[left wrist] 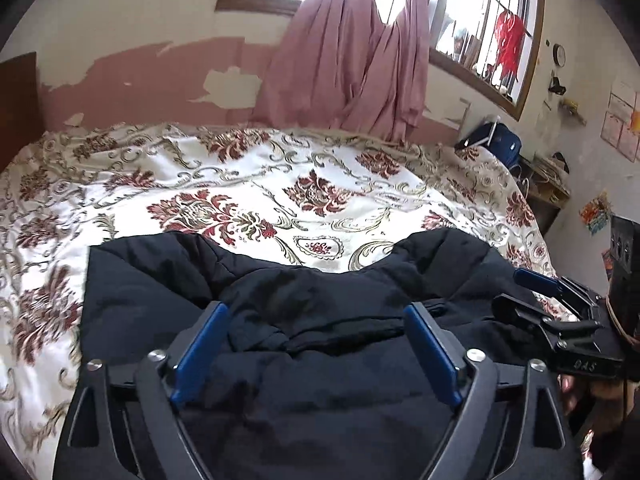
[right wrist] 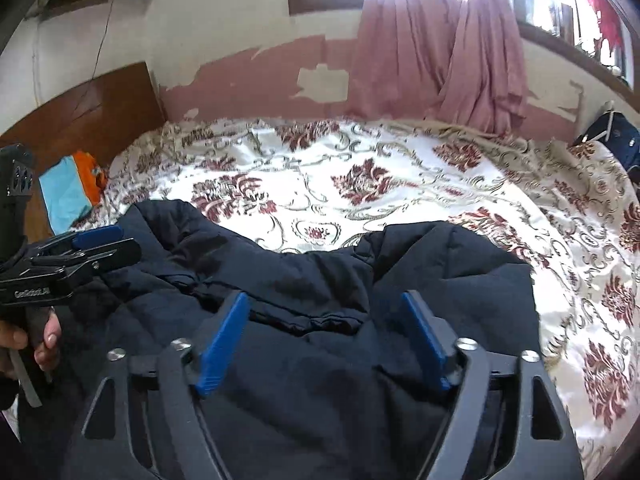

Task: Fold large clothes
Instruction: 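Open both tools and pull them back from the folded jacket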

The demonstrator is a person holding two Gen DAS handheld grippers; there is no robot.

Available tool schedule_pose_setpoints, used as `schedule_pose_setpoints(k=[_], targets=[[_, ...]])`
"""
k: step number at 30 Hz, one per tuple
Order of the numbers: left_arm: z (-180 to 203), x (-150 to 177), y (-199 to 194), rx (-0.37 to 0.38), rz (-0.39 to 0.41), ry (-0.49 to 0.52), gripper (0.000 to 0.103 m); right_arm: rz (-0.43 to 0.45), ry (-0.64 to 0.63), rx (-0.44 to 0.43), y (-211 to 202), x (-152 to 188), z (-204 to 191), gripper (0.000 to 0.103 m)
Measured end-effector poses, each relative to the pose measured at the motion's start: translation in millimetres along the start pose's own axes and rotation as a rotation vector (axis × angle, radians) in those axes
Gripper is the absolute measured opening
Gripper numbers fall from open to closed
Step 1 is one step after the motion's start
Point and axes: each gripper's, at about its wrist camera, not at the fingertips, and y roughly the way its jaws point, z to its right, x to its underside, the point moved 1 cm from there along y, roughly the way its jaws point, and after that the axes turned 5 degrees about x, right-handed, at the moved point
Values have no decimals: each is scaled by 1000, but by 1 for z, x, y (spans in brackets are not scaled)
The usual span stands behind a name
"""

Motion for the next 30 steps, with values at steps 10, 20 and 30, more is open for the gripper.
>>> schedule_pose_setpoints(k=[10, 20, 30], targets=[[48, 25, -96, -81, 179, 85, 103, 152, 49, -13, -106, 30, -6, 101], [78, 72, -174, -134, 255, 129, 103, 236, 45, -15, -187, 69, -17, 101], [99, 124, -243, -153, 304, 125, 103, 287, 41, -41, -257, 121, -33, 101]])
